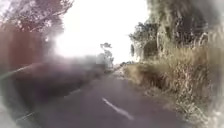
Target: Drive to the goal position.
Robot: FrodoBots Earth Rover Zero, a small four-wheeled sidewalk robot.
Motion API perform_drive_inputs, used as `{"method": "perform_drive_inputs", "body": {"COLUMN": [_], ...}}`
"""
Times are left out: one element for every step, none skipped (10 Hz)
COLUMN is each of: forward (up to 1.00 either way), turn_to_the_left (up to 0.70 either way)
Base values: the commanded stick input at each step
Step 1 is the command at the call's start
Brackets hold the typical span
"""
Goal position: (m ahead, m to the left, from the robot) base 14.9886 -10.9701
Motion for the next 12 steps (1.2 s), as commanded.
{"method": "perform_drive_inputs", "body": {"forward": [0.5, 0.5, 0.5, 0.5, 0.5, 0.5, 0.5, 0.5, 0.5, 0.5, 0.5, 0.5], "turn_to_the_left": [0.0, 0.0, 0.0, 0.0, 0.0, 0.0, 0.0, 0.0, 0.0, 0.0, 0.0, 0.0]}}
